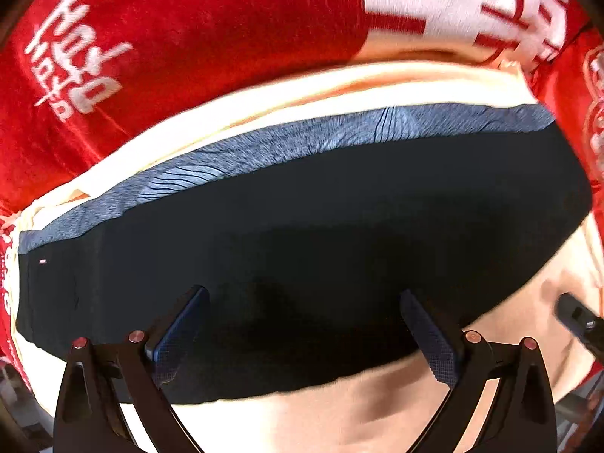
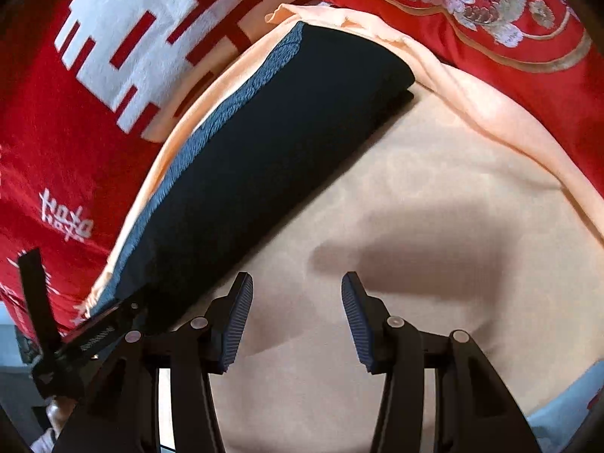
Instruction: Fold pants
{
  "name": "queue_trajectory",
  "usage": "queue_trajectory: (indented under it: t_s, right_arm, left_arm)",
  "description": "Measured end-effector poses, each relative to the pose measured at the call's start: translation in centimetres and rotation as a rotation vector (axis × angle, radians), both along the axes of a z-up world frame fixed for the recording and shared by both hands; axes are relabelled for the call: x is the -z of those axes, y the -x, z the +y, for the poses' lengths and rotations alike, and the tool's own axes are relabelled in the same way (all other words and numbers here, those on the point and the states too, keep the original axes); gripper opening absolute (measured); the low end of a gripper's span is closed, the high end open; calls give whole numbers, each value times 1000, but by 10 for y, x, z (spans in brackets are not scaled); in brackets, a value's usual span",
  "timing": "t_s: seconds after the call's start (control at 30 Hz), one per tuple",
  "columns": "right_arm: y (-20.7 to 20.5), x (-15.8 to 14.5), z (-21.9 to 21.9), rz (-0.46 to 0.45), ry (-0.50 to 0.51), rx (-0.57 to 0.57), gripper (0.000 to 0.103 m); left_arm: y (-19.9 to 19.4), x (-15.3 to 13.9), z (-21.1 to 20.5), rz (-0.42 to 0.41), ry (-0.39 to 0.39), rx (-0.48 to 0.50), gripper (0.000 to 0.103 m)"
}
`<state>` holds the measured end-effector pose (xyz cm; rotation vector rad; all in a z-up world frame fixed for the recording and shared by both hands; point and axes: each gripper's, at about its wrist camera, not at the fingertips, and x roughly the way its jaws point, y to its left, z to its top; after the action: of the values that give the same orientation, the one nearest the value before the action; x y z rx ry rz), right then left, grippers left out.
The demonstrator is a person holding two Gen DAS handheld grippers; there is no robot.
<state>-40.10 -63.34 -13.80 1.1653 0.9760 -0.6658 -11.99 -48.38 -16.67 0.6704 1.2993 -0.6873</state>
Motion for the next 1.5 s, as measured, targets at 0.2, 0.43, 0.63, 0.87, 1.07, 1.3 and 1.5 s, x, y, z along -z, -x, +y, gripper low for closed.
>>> queue_trajectory:
  t_s: [0.2,0.43,0.63,0.87,1.07,1.3,1.5]
  right_arm:
    - [12,6,-17,-38,-24,44,53]
    - [21,16,-38,-177,-59,115,53]
    - [21,34,-48,-303,-100,154,53]
    - [4,42,-66,-415,-74,194,55]
    - [-11,47,-79,-392,-125,205,45]
    - [-11,28,-82,-328,-119,168,14]
    - [-36,-17,-68,-277,40,6,13]
  left_arm:
    - [1,10,-8,3,-5,-28,102]
    - [6,10,-9,2,-4,-44,102]
    - [6,12,-4,-6,2,-55,102]
    - [-1,18,2,-17,7,-43,102]
    - [3,13,-2,-26,8,-20,101]
    - [23,-24,-18,36,161,46,73]
    - [50,9,-28,102,216,84,73]
